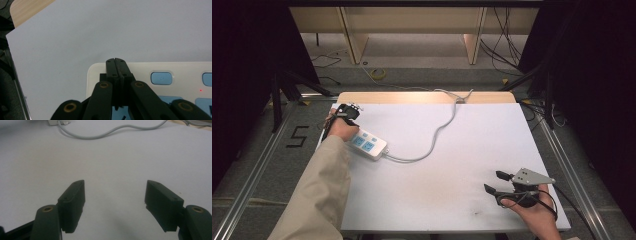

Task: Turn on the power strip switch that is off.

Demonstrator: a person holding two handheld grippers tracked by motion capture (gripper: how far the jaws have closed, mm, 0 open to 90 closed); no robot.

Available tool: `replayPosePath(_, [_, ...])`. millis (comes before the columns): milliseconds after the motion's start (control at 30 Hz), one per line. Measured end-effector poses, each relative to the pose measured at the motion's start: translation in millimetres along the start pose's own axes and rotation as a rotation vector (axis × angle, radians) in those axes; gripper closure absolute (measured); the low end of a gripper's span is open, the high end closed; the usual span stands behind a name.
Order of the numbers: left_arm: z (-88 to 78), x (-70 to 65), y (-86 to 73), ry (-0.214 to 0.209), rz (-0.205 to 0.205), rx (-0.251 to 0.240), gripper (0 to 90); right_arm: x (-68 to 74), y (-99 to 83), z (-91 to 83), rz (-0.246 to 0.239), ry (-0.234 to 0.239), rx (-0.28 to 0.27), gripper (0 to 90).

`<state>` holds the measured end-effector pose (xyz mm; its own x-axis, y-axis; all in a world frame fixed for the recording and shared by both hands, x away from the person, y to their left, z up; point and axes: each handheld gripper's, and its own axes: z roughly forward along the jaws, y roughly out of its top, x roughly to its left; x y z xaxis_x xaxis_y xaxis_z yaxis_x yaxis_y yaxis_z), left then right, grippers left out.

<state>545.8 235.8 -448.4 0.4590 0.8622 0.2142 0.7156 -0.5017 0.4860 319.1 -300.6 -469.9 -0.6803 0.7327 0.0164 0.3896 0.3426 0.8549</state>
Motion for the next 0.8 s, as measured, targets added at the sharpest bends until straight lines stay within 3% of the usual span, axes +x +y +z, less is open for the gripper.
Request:
replayPosePath(167, [-1.8, 2.7, -4.8, -0.013, -0.042, -0.039, 89.7, 0.4, 0.3, -0.3, 0.001, 0.0, -0.001, 33.6])
replayPosePath(233, [-3.1, 3.3, -7.0, -0.007, -0.031, -0.027, 89.5, 0.2, 0.1, -0.4, 0.001, -0.001, -0.001, 33.6])
replayPosePath(467, [-10.1, 6.7, -16.9, -0.011, -0.064, -0.085, 83.0, 0.5, 0.1, 0.7, 0.0, -0.001, 0.001, 33.5])
replayPosePath(800, [-25.6, 1.4, -22.0, -0.021, -0.058, -0.147, 70.4, 0.3, -0.1, 0.6, 0.001, -0.002, 0.001, 33.5])
